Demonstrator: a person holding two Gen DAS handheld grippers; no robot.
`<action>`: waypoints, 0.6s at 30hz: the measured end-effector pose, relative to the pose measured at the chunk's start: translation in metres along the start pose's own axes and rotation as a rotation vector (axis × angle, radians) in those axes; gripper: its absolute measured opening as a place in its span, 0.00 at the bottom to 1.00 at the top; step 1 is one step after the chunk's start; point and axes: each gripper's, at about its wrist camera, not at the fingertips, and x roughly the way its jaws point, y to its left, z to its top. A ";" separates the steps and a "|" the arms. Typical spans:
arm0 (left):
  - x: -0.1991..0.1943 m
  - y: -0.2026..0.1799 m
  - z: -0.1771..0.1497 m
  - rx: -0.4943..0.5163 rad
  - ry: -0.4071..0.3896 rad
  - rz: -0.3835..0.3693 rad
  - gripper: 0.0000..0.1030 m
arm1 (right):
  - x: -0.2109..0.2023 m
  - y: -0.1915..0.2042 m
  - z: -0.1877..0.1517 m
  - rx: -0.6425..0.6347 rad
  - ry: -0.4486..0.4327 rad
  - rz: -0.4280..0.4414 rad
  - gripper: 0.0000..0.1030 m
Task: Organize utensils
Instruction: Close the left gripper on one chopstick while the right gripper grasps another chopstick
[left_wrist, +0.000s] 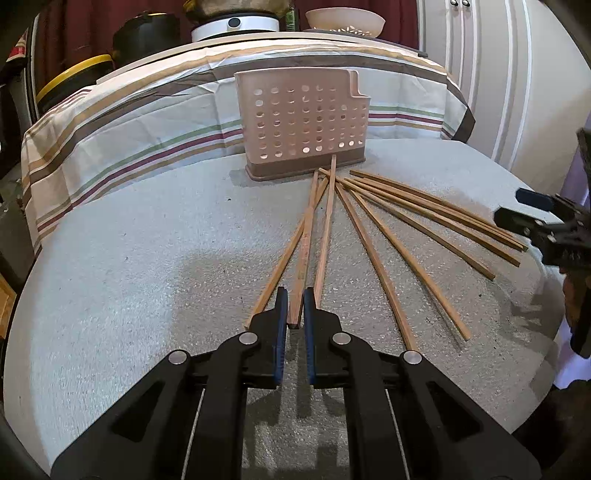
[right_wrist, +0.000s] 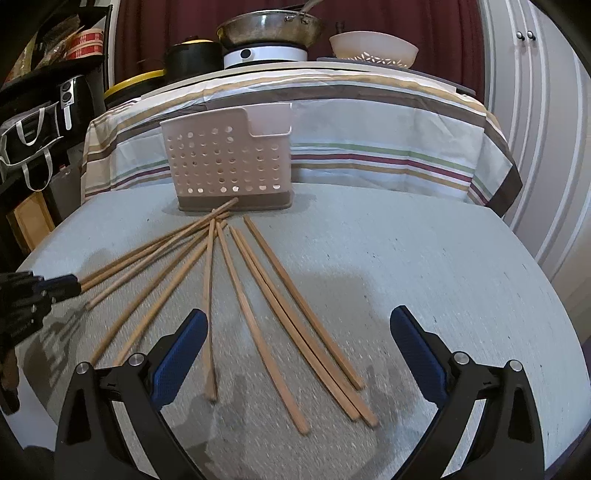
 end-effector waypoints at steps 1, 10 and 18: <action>0.000 0.000 0.000 -0.003 0.002 0.002 0.09 | -0.002 -0.001 -0.004 -0.003 -0.008 0.001 0.90; -0.004 -0.003 0.000 -0.003 -0.003 0.019 0.09 | 0.001 -0.008 -0.028 -0.010 0.044 0.078 0.44; -0.007 -0.007 0.000 0.000 -0.016 0.025 0.09 | -0.001 -0.004 -0.045 -0.048 0.053 0.120 0.25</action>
